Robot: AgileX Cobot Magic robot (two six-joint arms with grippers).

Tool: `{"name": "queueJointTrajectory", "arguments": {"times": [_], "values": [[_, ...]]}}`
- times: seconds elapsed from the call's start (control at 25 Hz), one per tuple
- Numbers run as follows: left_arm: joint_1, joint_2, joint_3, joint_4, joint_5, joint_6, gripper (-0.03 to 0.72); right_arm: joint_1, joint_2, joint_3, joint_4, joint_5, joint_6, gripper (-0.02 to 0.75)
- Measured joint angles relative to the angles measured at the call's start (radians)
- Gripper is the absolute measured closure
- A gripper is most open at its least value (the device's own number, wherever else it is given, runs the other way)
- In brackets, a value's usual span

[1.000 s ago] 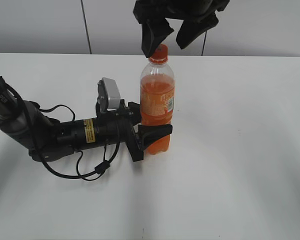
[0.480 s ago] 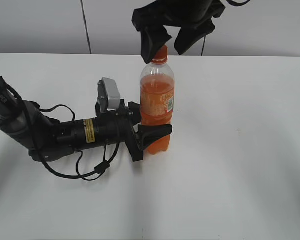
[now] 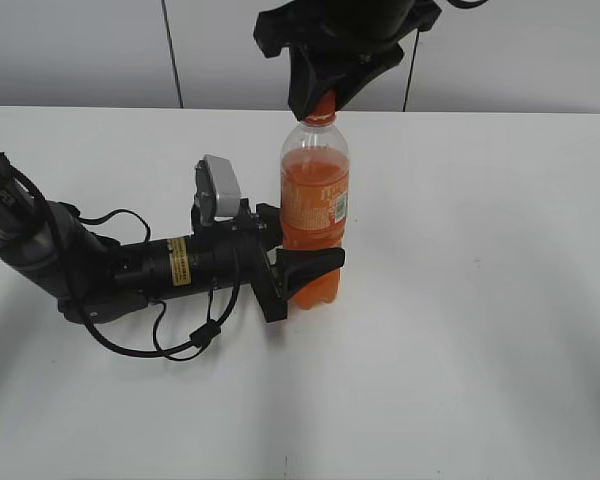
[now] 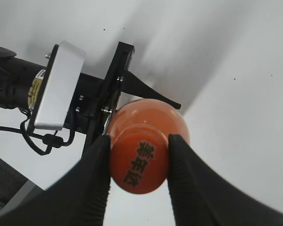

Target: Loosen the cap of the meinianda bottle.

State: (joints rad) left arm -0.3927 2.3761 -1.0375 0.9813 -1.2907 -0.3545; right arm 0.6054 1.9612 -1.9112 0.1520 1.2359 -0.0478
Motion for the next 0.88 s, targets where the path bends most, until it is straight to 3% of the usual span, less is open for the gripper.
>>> {"name": "queueJointTrajectory", "arguments": {"times": [0.4, 0.88], "values": [[0.000, 0.000, 0.000, 0.000, 0.000, -0.003, 0.293, 0.000, 0.002, -0.004, 0.002, 0.003, -0.161, 0.464], [0.000, 0.000, 0.000, 0.005, 0.000, -0.003, 0.293, 0.000, 0.002, -0.006, 0.011, 0.005, -0.773, 0.464]]}}
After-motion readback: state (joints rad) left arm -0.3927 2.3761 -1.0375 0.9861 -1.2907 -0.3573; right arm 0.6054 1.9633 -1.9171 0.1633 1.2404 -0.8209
